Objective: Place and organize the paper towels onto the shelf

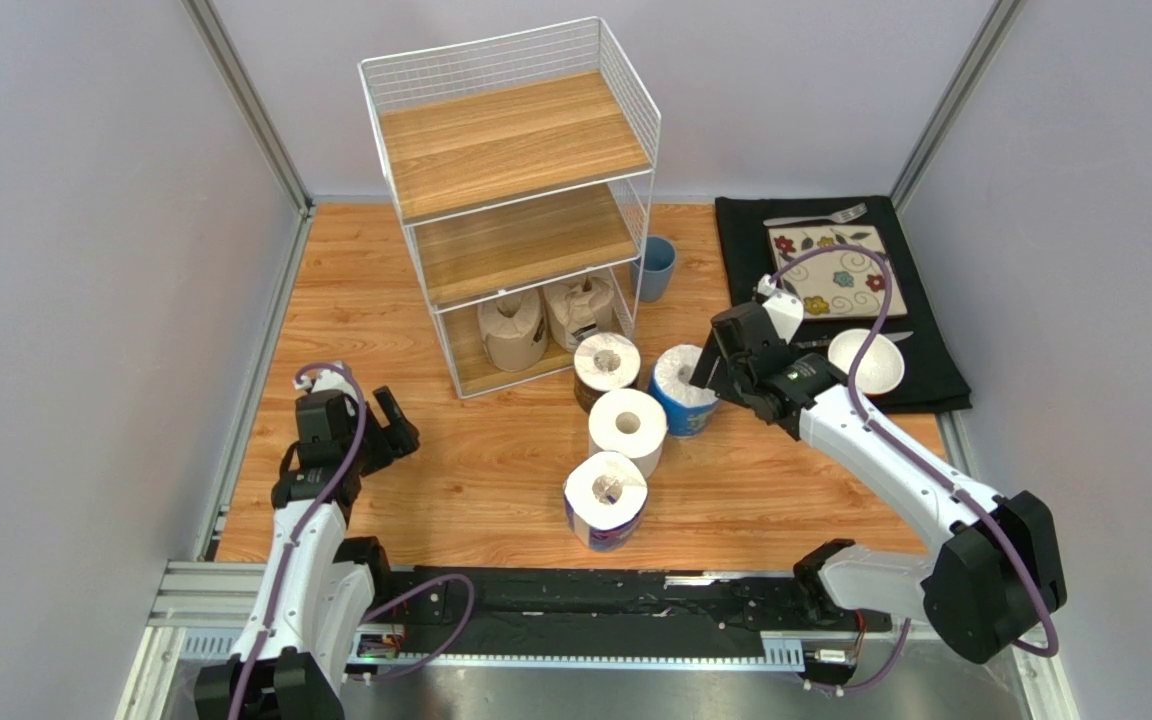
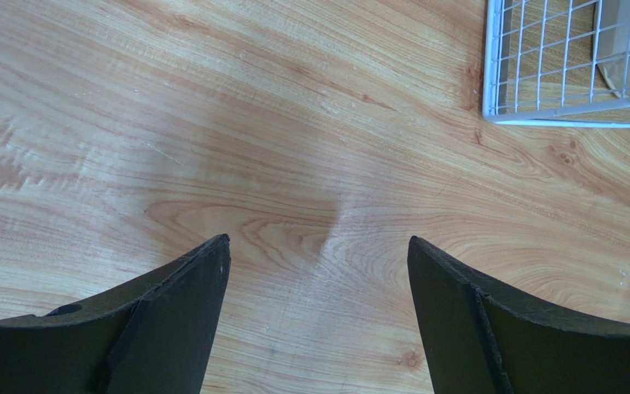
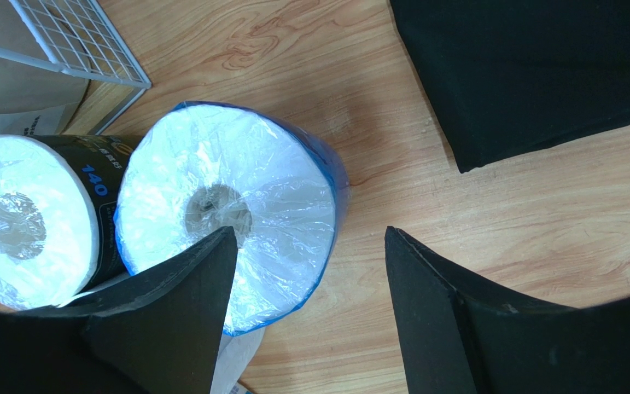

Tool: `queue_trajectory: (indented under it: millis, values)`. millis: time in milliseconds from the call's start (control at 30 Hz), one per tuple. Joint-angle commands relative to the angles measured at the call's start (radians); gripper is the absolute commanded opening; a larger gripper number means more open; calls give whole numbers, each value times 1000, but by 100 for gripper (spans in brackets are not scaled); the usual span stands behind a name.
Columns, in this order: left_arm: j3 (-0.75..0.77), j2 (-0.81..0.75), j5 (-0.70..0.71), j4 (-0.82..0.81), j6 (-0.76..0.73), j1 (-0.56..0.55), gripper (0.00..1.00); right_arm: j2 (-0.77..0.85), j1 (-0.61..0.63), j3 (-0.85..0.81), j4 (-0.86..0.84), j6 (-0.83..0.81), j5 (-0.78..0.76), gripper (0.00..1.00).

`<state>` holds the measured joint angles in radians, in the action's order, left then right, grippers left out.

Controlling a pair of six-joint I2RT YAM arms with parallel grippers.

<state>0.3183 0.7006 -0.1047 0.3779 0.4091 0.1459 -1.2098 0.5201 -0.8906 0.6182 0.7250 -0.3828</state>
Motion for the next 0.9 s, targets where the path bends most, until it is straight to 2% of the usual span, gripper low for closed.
queue_trajectory:
  millis: [0, 267, 433, 567, 867]
  values:
    - [-1, -9, -10, -5, -15, 9, 88, 9, -6, -5, -61, -19, 4, 70]
    - [-1, -7, -9, -4, -15, 7, 88, -115, -12, 16, -113, -15, 74, 68]
    - [2, -7, -9, -2, -13, 7, 88, -122, -14, 27, -118, -6, 87, 64]
    - [1, -7, -9, -4, -15, 6, 88, -103, -15, 28, -120, -10, 74, 50]
    - [1, -9, -10, -4, -15, 6, 88, -76, -31, 33, -107, -27, 99, 29]
